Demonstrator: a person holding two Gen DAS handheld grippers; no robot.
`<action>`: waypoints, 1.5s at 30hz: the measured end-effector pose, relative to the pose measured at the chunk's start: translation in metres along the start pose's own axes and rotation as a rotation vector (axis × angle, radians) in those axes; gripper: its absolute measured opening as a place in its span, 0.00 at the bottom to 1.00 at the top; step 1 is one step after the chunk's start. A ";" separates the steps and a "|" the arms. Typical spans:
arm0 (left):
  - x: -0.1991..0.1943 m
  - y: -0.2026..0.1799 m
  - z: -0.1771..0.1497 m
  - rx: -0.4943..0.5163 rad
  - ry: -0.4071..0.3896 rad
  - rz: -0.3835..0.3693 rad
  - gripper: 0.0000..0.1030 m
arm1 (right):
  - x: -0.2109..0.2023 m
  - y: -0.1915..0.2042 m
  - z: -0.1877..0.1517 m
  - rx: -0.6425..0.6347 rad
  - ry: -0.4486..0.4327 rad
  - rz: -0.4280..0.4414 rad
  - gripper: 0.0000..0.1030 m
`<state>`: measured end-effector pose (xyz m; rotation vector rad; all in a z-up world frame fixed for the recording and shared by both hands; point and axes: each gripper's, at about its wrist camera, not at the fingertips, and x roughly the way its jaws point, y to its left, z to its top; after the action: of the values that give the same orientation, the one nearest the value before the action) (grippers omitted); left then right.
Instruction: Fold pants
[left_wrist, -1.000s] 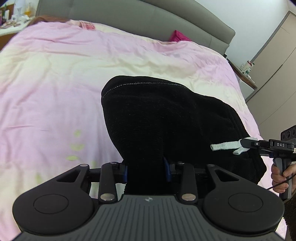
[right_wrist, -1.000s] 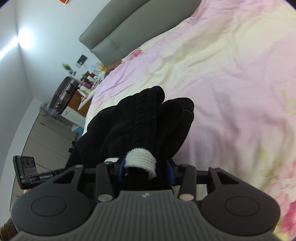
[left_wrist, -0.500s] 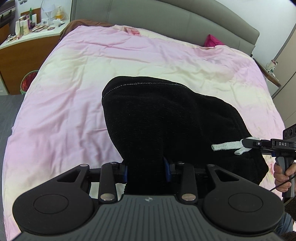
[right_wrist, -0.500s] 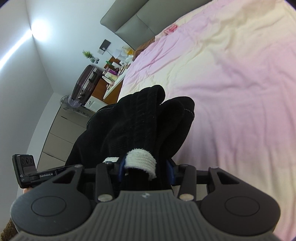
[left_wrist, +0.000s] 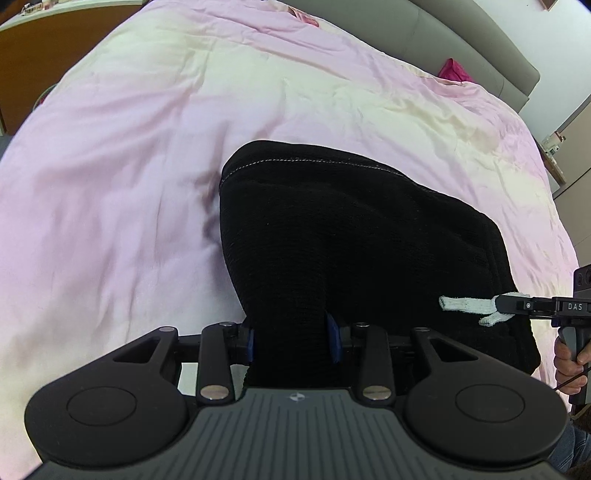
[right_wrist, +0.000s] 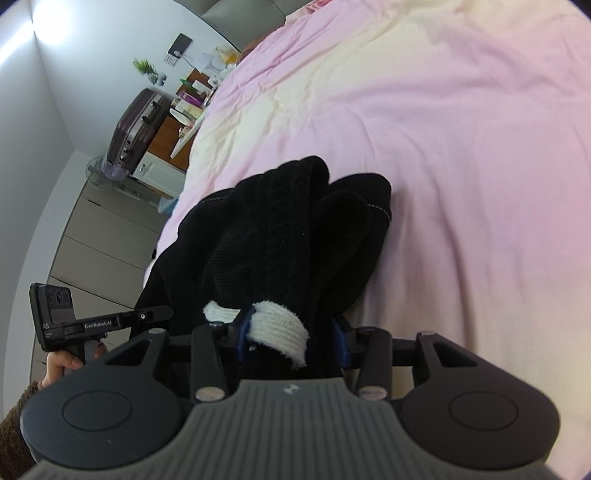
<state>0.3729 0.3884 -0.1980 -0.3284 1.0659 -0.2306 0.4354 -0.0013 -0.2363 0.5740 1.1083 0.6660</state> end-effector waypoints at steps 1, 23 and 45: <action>0.002 0.003 -0.003 0.010 -0.002 -0.005 0.41 | 0.004 -0.003 -0.002 0.002 0.008 -0.008 0.39; -0.073 -0.057 -0.087 0.239 0.028 0.246 0.35 | -0.029 0.100 -0.042 -0.560 -0.152 -0.346 0.36; -0.167 -0.120 -0.079 0.307 -0.087 0.372 0.35 | -0.041 0.132 -0.036 -0.629 -0.114 -0.414 0.47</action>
<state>0.2217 0.3217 -0.0518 0.1358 0.9687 -0.0432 0.3634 0.0614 -0.1297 -0.1552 0.8132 0.5680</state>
